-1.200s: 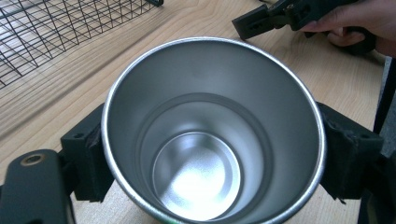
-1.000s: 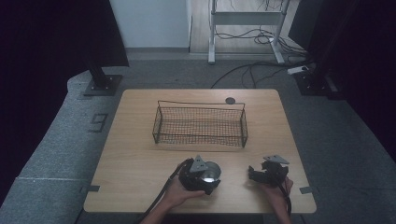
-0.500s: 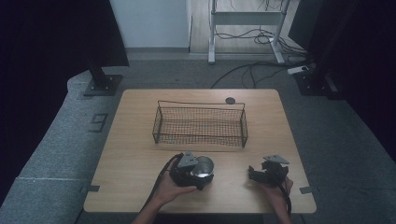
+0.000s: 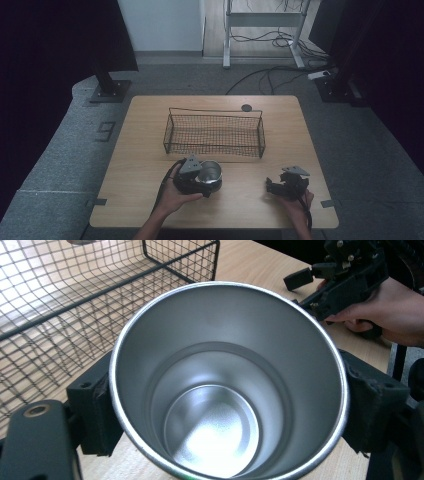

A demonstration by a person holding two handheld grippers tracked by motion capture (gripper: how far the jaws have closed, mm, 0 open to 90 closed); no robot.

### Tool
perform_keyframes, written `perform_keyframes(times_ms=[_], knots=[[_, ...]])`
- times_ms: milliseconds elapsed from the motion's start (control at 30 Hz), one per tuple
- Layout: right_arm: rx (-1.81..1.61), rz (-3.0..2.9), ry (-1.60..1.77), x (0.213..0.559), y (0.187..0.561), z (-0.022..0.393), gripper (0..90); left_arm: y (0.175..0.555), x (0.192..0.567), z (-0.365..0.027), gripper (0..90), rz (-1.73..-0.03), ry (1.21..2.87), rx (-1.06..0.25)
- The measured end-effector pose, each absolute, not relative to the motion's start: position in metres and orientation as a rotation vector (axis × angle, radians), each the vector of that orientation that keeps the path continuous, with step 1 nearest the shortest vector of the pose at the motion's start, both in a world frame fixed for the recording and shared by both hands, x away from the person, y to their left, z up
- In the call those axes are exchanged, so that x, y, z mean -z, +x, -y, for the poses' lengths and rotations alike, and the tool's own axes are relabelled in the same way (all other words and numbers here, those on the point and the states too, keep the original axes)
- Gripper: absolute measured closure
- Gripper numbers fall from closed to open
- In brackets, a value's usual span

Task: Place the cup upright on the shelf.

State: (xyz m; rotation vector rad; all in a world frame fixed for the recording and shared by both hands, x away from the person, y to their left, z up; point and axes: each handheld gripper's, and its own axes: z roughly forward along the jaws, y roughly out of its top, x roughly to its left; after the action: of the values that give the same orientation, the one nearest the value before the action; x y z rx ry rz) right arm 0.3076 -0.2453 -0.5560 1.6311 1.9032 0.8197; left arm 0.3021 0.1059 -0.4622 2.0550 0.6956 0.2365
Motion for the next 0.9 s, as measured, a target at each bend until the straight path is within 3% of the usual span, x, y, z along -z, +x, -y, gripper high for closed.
perform_keyframes(times_ms=[900], knots=[[-0.819,-1.898,1.637,0.556,0.308,0.245,3.1,0.326,0.425,-0.135,14.9,-0.728,1.990,-0.265]])
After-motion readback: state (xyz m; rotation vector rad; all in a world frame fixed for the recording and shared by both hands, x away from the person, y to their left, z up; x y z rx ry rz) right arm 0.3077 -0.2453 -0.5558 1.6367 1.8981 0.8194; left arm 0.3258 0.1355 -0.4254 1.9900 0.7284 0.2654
